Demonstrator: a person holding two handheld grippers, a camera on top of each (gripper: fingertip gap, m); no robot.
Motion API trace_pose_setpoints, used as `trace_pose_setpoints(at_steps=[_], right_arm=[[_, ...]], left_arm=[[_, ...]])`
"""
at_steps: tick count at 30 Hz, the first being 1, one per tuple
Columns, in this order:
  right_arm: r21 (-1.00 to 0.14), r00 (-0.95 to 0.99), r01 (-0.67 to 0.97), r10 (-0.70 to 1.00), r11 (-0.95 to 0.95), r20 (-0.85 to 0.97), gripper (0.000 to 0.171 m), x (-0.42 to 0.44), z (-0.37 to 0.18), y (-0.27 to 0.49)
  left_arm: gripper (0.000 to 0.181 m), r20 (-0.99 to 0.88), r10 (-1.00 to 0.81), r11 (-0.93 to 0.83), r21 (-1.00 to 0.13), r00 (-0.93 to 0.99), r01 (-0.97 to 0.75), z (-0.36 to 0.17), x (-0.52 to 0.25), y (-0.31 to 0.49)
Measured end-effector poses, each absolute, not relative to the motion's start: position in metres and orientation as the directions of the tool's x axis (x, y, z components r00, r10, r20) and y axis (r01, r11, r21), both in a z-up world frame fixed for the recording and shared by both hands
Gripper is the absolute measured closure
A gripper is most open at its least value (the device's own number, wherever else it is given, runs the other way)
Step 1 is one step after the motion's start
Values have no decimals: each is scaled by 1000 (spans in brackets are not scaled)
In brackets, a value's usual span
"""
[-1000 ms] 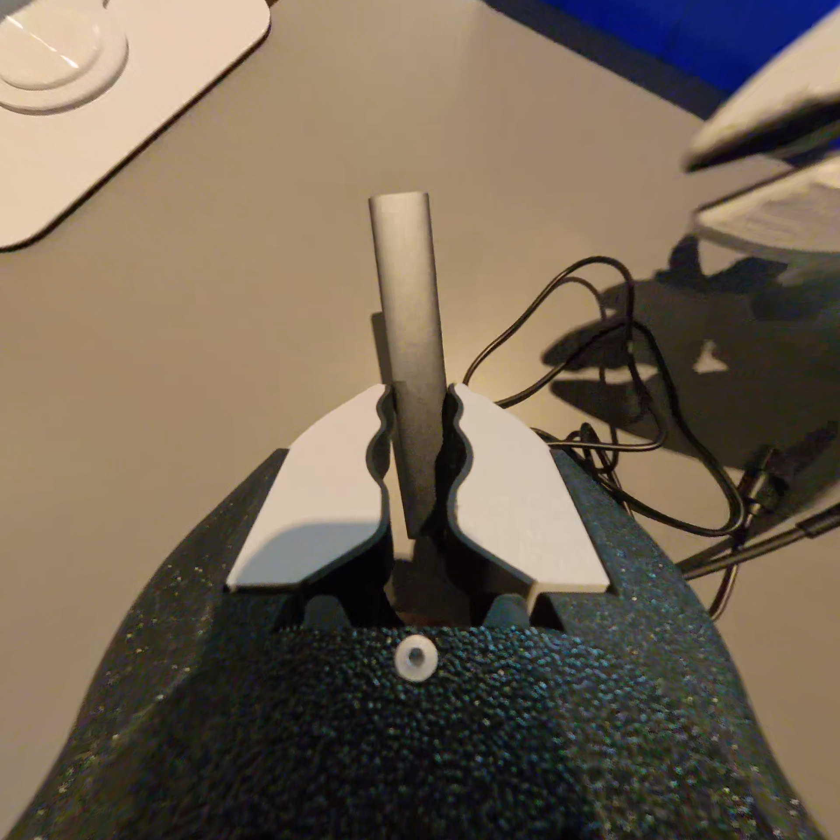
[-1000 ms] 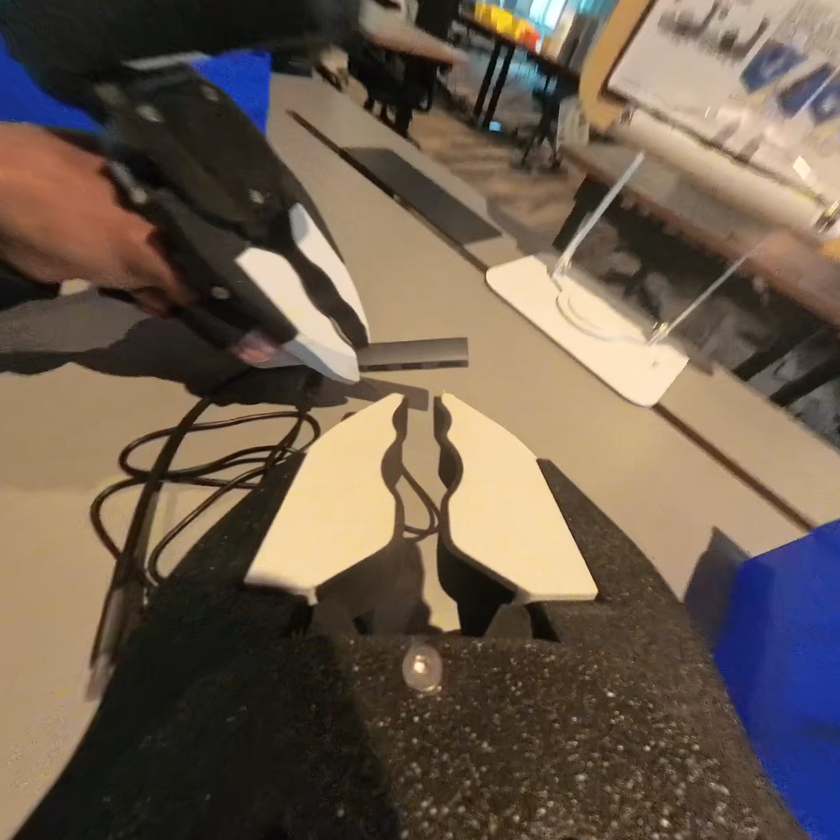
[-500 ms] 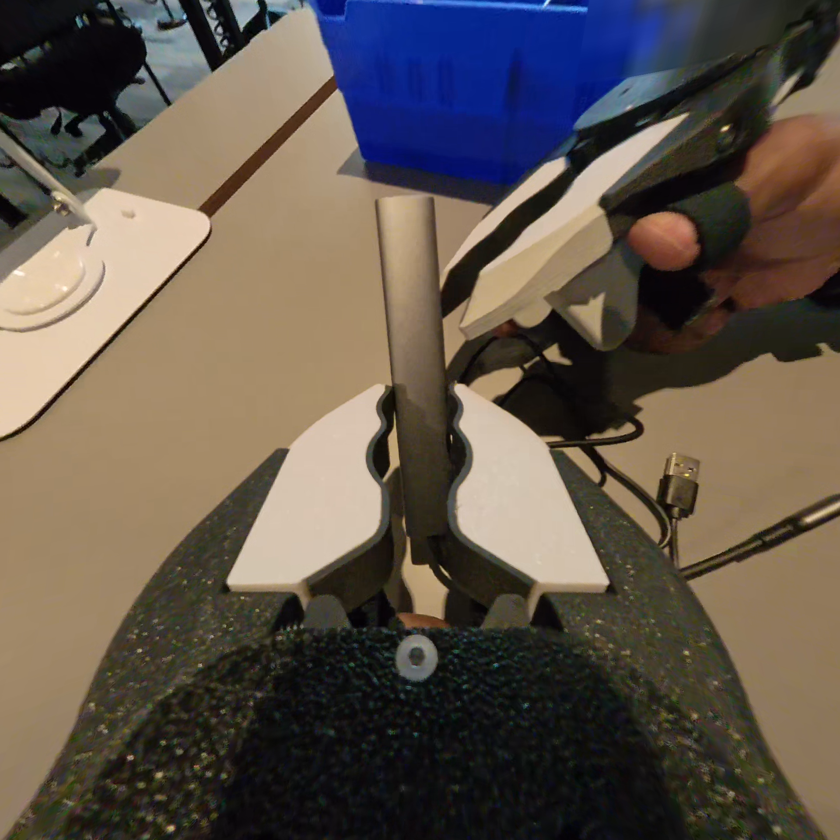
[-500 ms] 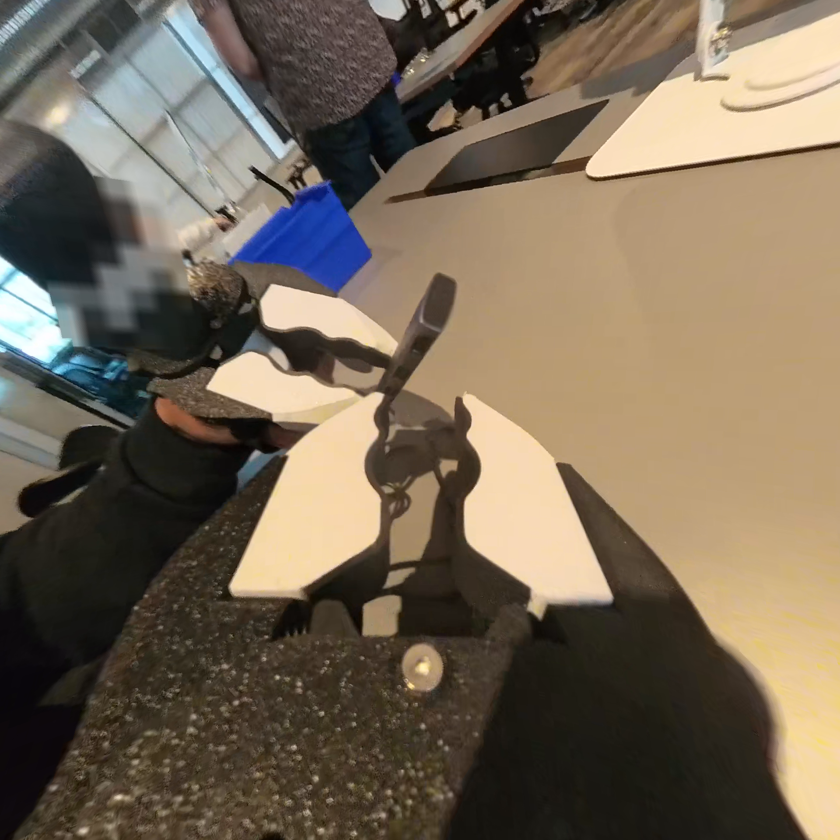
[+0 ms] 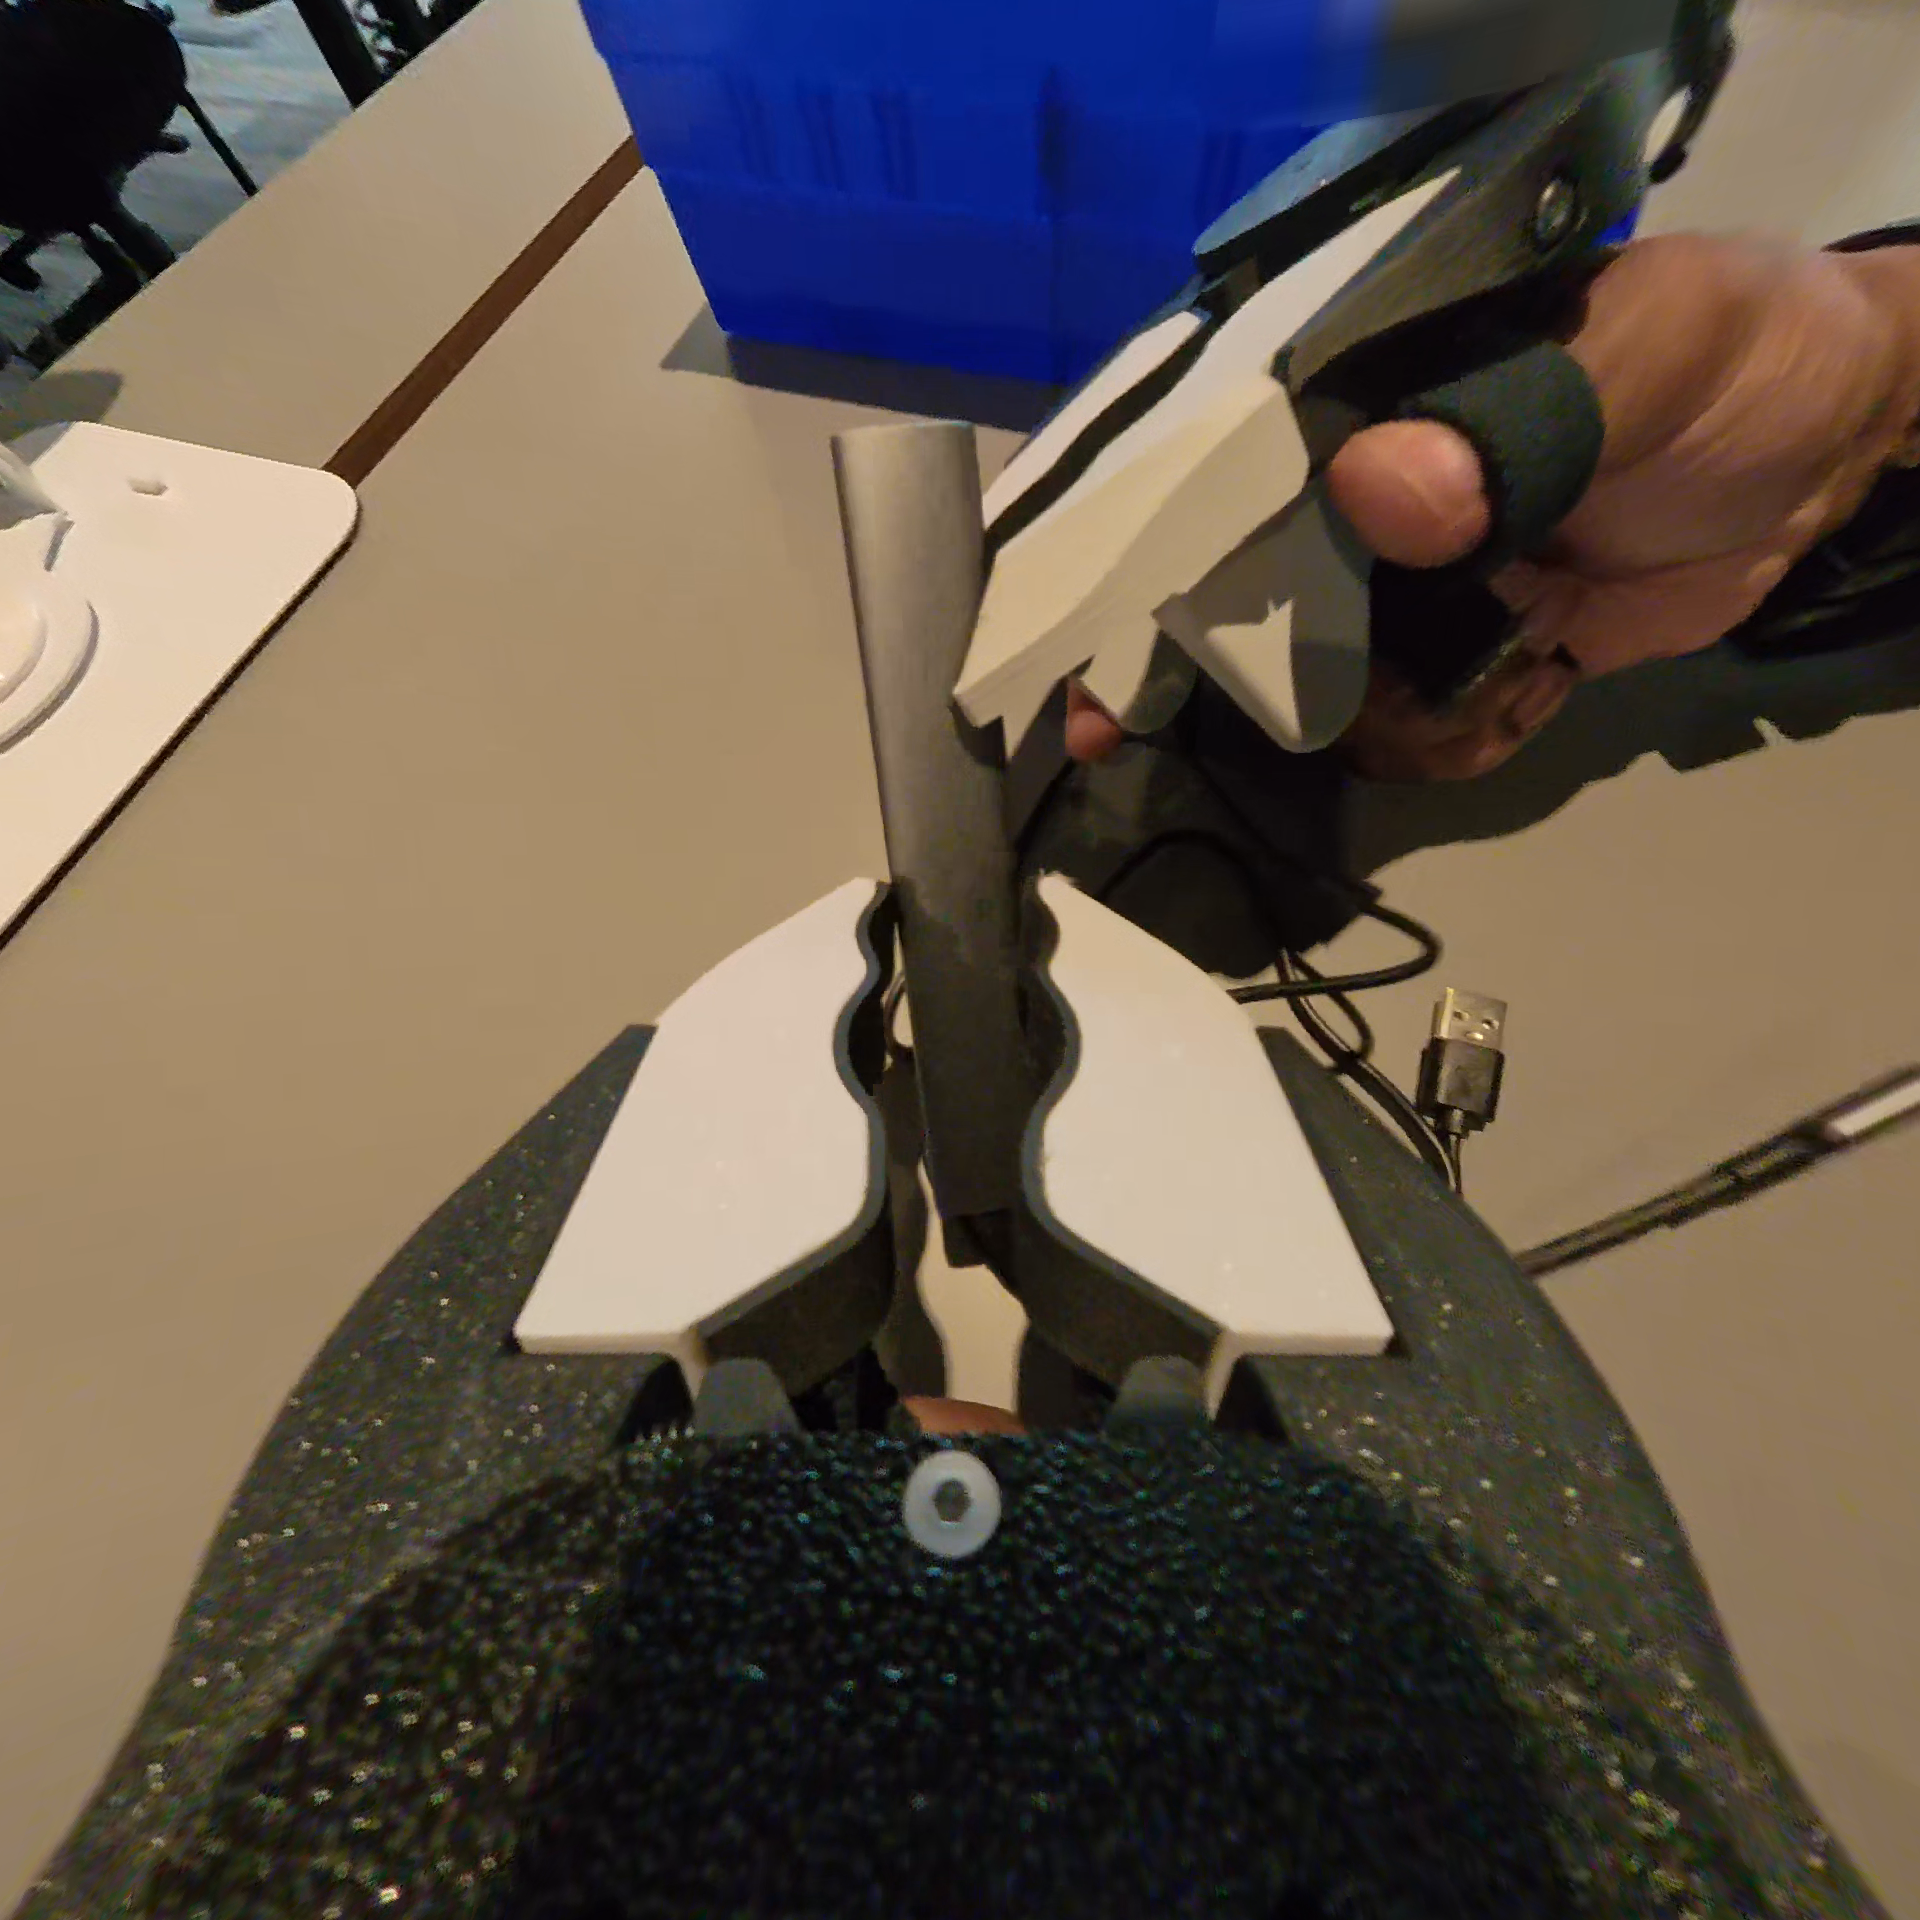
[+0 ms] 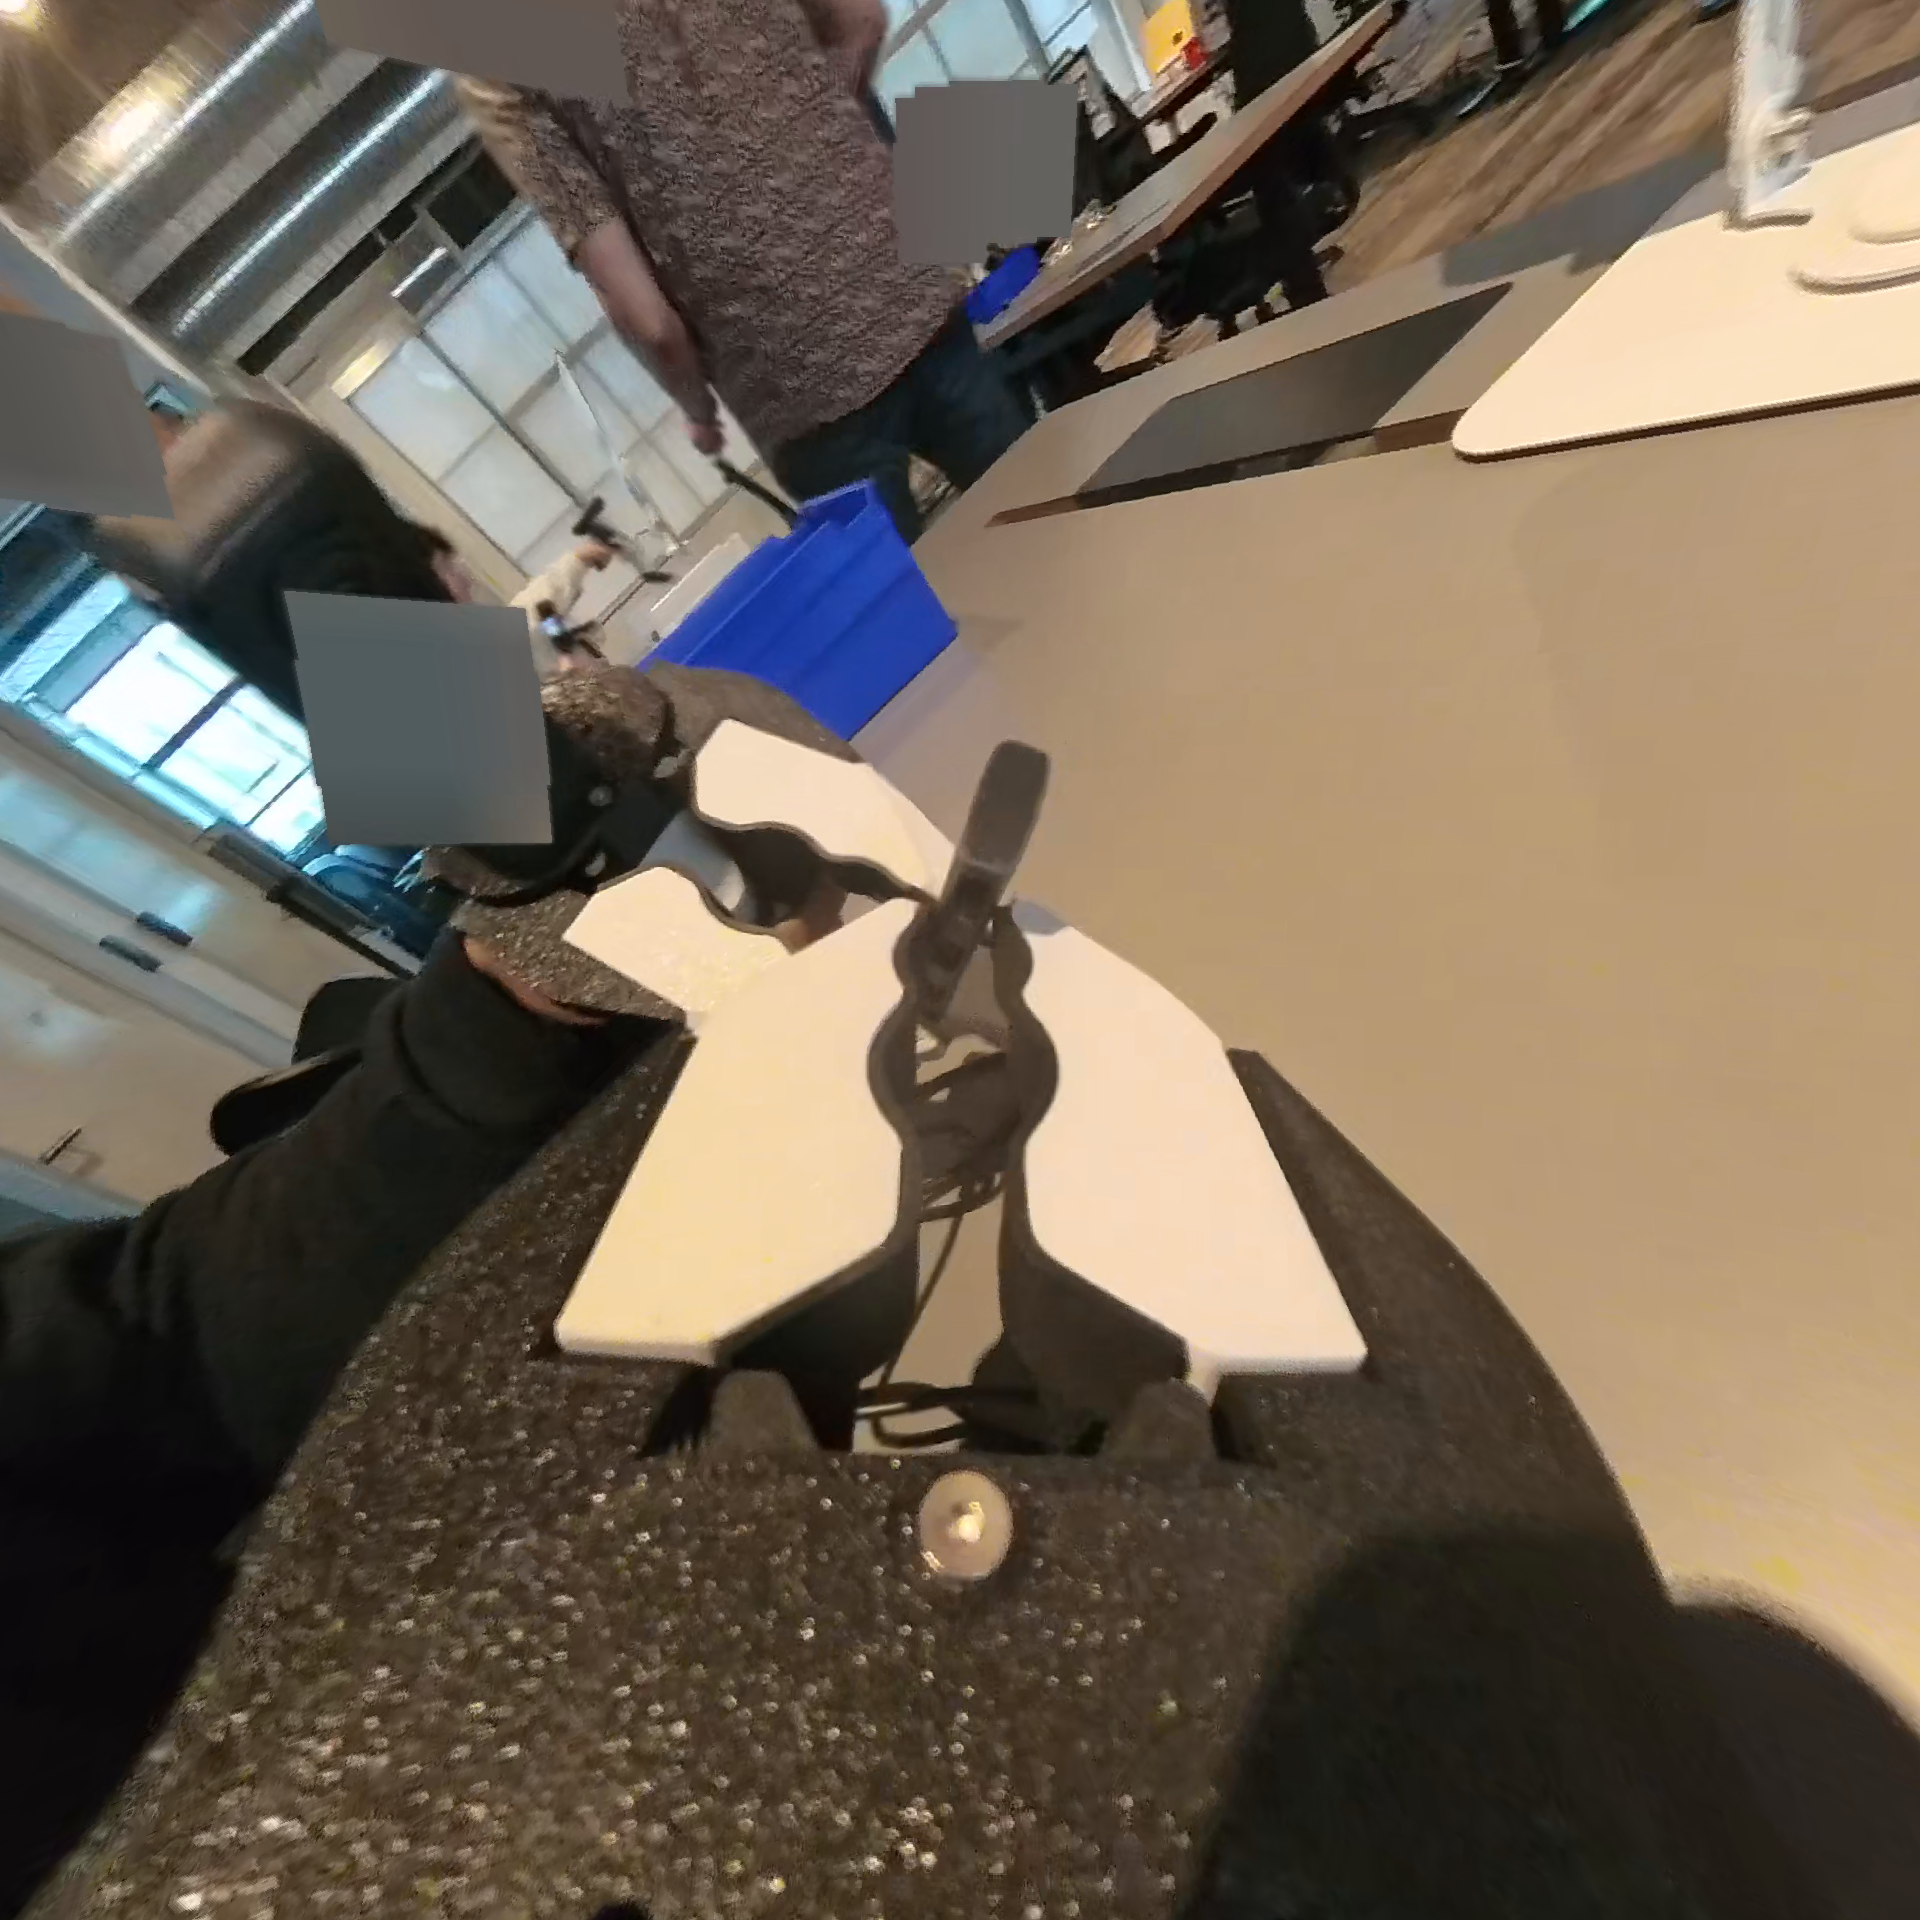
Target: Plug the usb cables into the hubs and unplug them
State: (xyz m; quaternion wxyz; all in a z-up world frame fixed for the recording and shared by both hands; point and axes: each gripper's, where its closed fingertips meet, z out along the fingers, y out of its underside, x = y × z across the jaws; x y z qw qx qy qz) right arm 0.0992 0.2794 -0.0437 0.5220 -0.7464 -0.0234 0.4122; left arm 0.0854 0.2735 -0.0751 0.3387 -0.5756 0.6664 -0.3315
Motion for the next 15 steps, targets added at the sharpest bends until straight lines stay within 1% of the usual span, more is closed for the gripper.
trace_pose_setpoints(at_steps=[1,2,4,6,9,11,15], right_arm=[[-804,645,-387,491,-450,-586,160,96,-41,278],[-813,632,-379,518,-442,-576,161,93,-38,276],[-832,625,-352,555,-428,-549,161,89,-34,272],[-853,620,-315,589,-417,-517,162,85,-31,269],[-874,596,-265,643,-407,-480,162,80,-27,261],[-890,582,-222,678,-399,-449,162,75,-26,256],[-906,544,-152,732,-395,-410,162,61,-24,245]], left_arm=[[158,-52,-992,109,-835,-119,-539,-74,83,272],[156,-27,-992,90,-843,-125,-531,-71,81,272],[145,41,-989,37,-859,-140,-510,-64,75,271],[141,118,-977,-22,-885,-177,-466,-52,67,268],[141,241,-939,-125,-903,-245,-410,-37,56,262],[142,293,-920,-171,-897,-259,-408,-36,53,261],[147,350,-876,-179,-875,-331,-449,-44,52,246]])
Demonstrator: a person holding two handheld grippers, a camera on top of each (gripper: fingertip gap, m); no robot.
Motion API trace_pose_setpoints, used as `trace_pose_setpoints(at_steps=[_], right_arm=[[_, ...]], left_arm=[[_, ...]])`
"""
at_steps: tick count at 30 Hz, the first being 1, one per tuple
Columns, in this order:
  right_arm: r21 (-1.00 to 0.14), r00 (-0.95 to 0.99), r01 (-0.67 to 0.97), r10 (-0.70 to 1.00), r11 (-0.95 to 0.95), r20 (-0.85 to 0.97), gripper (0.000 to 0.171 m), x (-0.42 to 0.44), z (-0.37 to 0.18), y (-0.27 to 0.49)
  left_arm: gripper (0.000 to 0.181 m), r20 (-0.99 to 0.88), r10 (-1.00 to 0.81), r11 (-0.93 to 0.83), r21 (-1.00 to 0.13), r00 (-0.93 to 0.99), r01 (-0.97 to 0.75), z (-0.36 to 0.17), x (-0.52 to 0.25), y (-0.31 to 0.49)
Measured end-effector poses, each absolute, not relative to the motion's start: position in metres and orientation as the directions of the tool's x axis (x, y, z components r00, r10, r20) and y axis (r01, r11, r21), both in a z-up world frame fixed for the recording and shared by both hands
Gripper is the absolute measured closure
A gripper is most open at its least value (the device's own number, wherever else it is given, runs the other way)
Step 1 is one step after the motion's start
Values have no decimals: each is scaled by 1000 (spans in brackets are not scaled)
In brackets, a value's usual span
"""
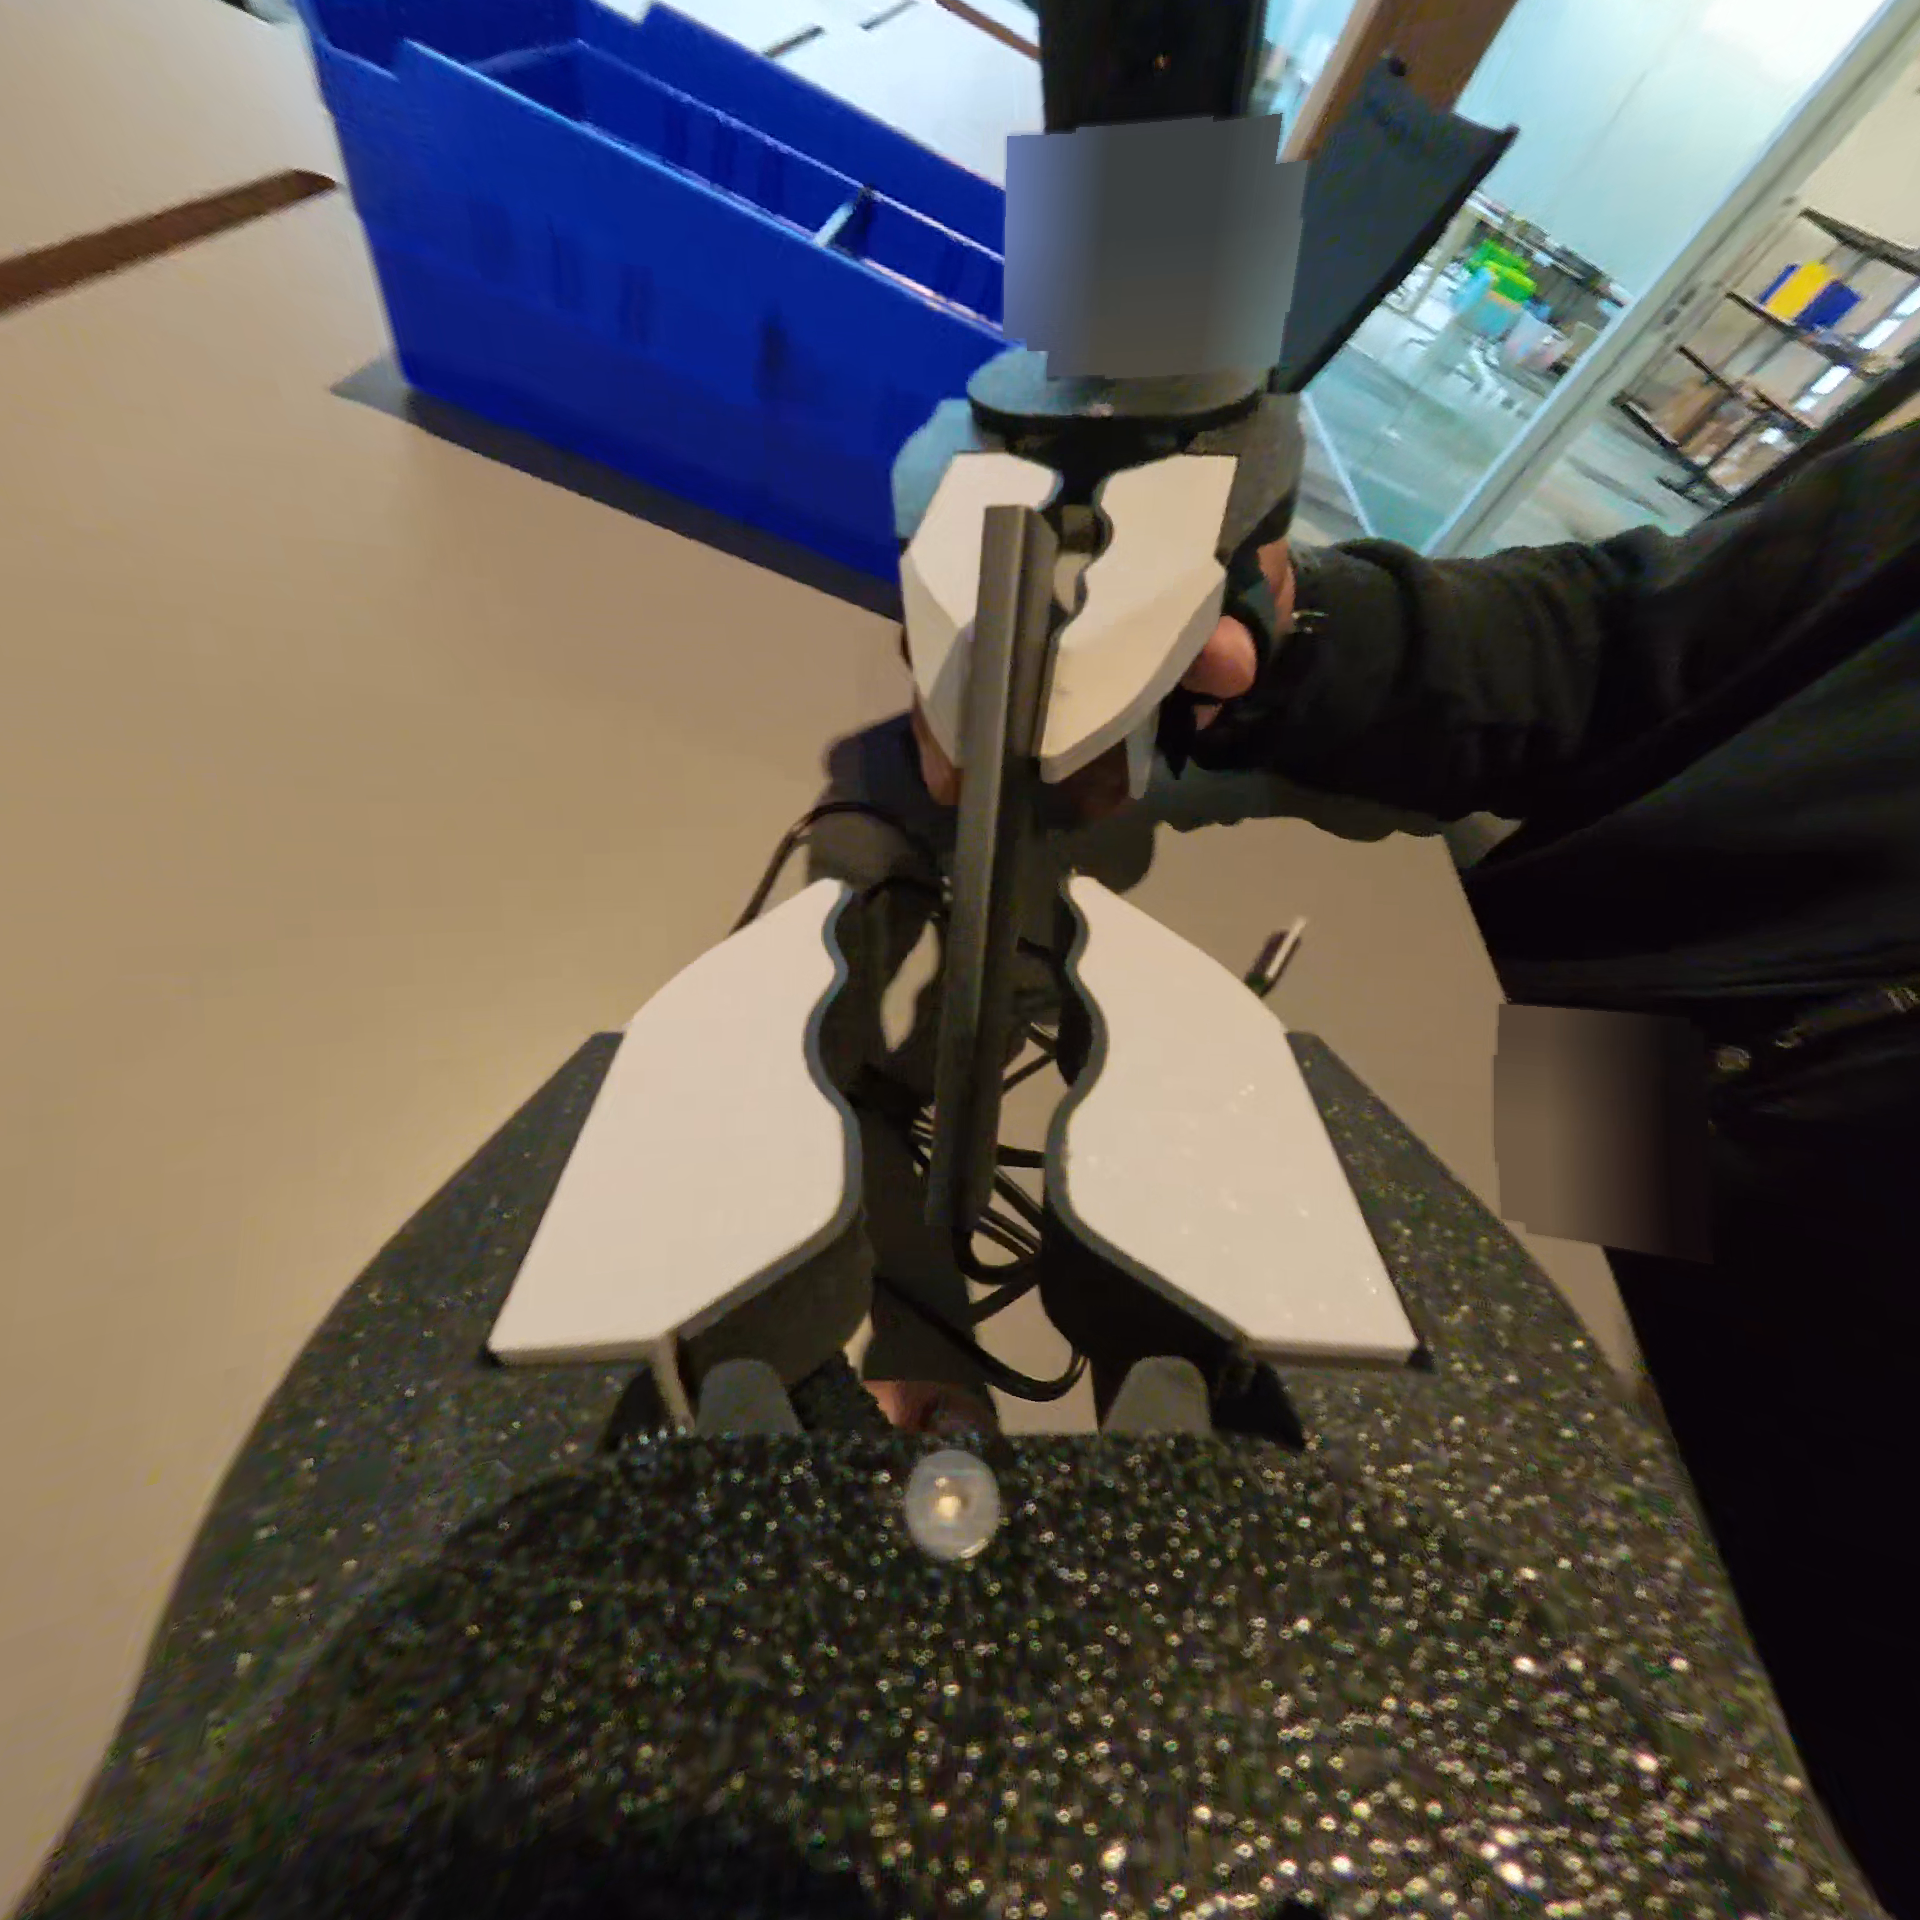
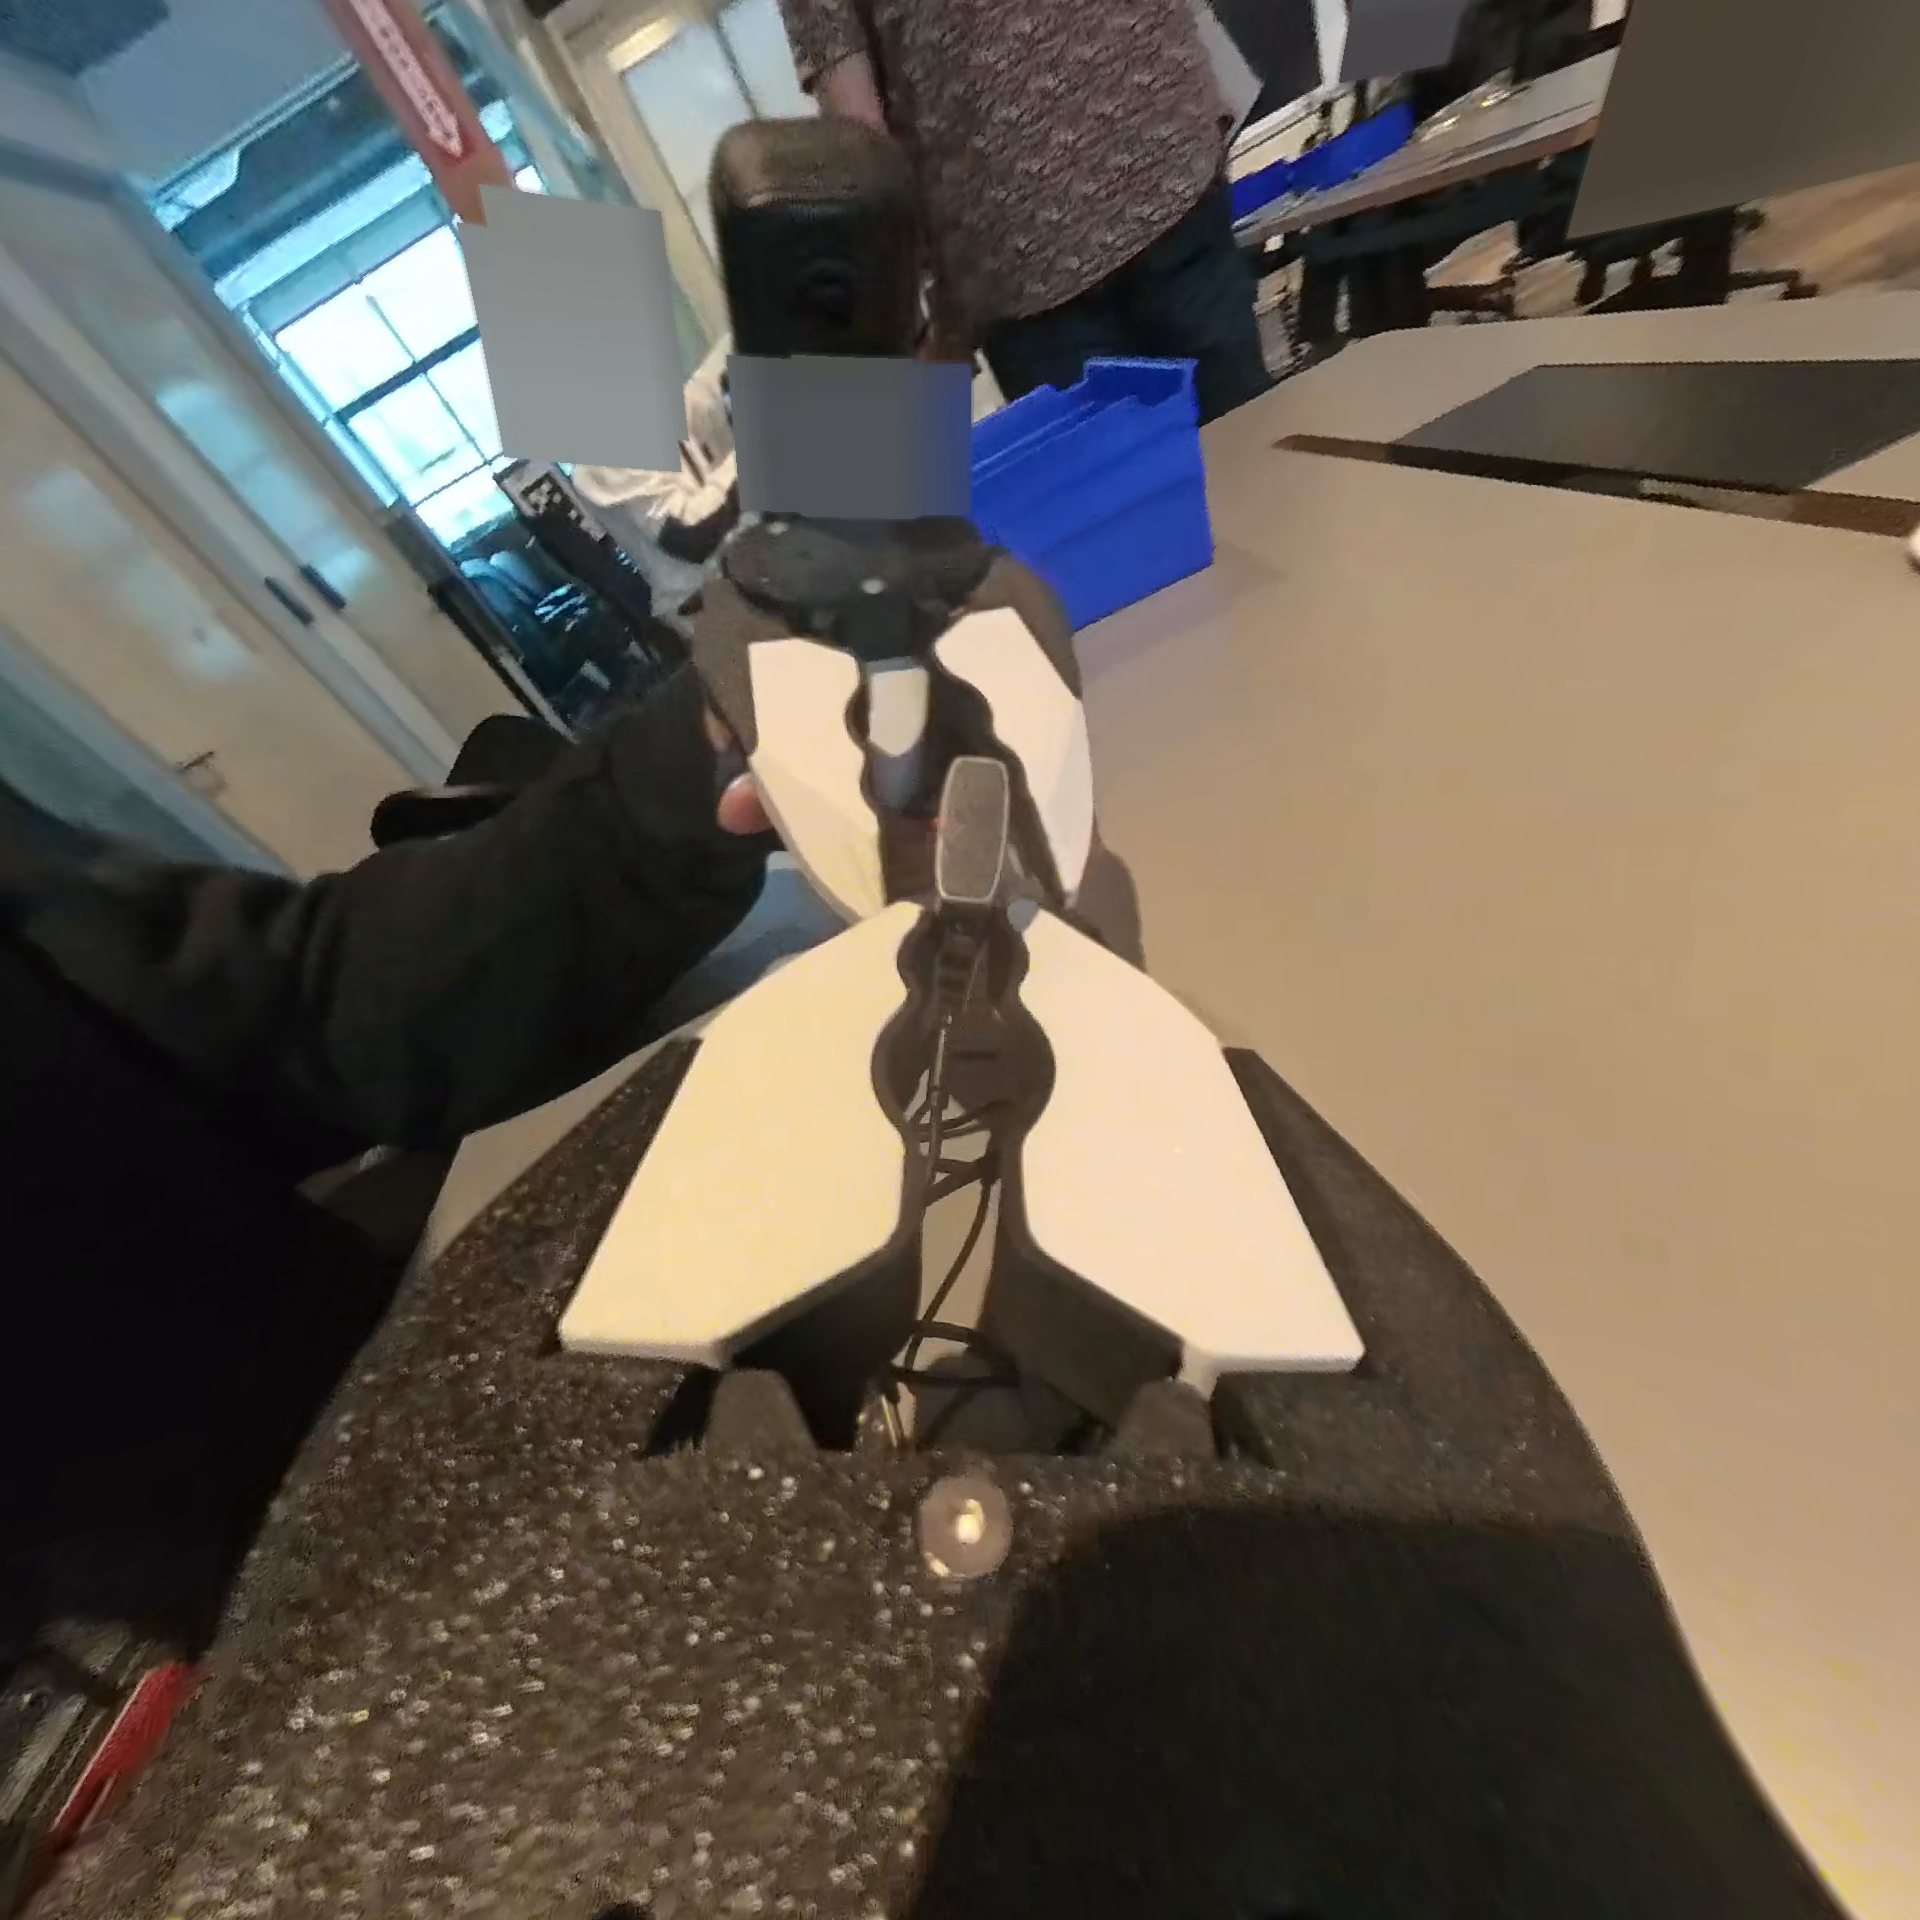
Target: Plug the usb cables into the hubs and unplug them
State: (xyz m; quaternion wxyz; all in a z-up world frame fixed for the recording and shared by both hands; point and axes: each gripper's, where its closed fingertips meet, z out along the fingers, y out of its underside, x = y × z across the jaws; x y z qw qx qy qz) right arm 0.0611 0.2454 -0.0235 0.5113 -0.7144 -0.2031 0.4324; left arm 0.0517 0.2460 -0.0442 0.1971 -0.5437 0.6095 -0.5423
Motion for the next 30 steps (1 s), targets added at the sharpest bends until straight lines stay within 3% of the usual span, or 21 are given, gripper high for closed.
trace_pose_setpoints(at_steps=[6,14,20,30], right_arm=[[-915,512,-110,766,-389,-388,162,52,-23,236],[-917,567,-149,727,-371,-386,159,65,-23,244],[-931,647,21,715,-363,-264,154,65,-41,241],[-880,648,210,734,-427,-201,153,48,-76,233]], left_arm=[[168,379,-829,-151,-859,-411,-489,-50,51,226],[172,474,-785,-269,-841,-399,-470,-45,60,230],[172,532,-803,-405,-817,-268,-410,-41,63,263],[172,455,-819,-334,-873,-349,-354,-26,66,250]])
